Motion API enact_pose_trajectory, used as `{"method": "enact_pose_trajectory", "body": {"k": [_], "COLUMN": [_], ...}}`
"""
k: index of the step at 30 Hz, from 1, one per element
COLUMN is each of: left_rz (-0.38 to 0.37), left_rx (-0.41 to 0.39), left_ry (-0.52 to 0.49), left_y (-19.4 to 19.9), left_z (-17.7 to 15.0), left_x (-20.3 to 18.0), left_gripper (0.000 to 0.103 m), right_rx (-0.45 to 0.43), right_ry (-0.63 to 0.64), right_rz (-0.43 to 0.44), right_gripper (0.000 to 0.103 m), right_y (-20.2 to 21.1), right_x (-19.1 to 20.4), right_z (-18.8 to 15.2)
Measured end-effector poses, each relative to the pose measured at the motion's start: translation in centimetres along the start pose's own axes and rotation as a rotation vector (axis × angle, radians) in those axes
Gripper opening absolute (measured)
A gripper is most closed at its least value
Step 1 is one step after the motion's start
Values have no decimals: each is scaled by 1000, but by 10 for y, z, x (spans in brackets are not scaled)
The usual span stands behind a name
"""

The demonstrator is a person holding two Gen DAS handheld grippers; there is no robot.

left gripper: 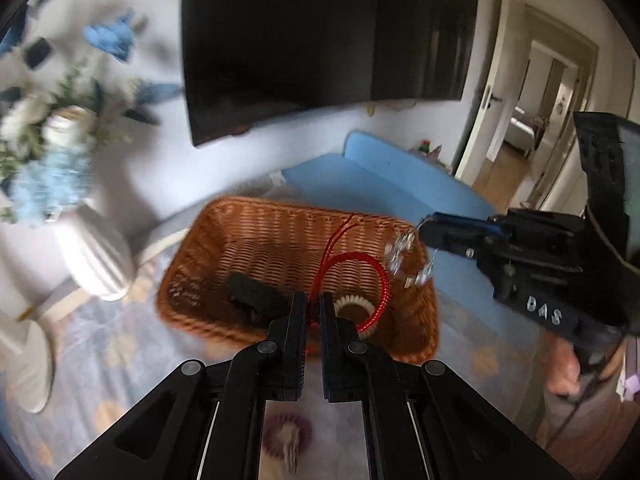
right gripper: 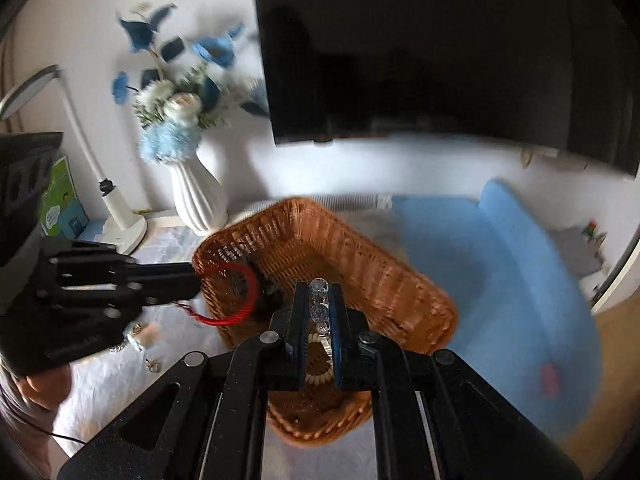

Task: Organize jewelry
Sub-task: 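Carry both bracelets into the wicker basket and open both tools, then pull the keys off the purple spiral tie with the right tool while the left tool grasps the gold charm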

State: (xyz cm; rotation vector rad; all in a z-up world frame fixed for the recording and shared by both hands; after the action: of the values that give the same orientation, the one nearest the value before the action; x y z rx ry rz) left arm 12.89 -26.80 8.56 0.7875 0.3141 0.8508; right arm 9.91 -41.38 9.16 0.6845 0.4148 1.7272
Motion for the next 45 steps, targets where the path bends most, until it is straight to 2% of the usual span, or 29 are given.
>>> {"method": "enact_pose_trajectory", "body": {"k": [3,8,16,17,18,20,22,27,31,36,40,42,45], "left_rz": [-13,-26,-27,-29,-39,-52,-62,-102,-70,-3,44,40,18], "left_rx": [58,138,171,172,177,176,151,83,31,-4,25,59,112], "left_ry": [7,9,2,4,8,22,36,70,77,85,137,180,200], "left_y": [-34,-77,-103,-104,-102,-97,-86,-42,0,44,58,56,44], "left_z": [2,-2,-3,-3,-3,-3,-3,-2,-13,-49,-90,-111,-138], "left_x": [-7,-15,-22,-21,-20,-17,-13,5,25,55,92,112,121], "left_gripper": [6,6,7,9,13,30,35,36,36,36,36,36,36], "right_rx": [48,108,96,91,85,73,57,21,16,63,138,175,238], "right_ry": [-43,-94,-129,-132,-131,-124,-115,-84,-43,14,37,34,-7], "right_rz": [44,45,43,44,46,50,46,70,128,201,235,235,234], "right_gripper": [10,10,12,14,15,25,31,31,32,31,31,31,31], "right_y": [-27,-54,-57,-55,-52,-46,-37,-11,5,4,-15,-28,-50], "right_x": [-13,-37,-52,-53,-52,-50,-44,-18,16,68,101,111,114], "right_z": [-6,-19,-22,-21,-21,-20,-19,-15,-17,-32,-55,-66,-86]}}
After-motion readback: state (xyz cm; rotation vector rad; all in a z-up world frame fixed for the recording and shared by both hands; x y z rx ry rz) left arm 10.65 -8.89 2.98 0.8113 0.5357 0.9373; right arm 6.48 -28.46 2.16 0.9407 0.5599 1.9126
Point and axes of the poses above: each gripper's, at about its wrist camera, not at the fingertips, and y roughly against the way its jaws point, x to its left, z to its top, the point moved 4 cm from there along -y, roughly the way its jaws point, and after that the axes turned 11 degrees about z, right-handed, at the moved point
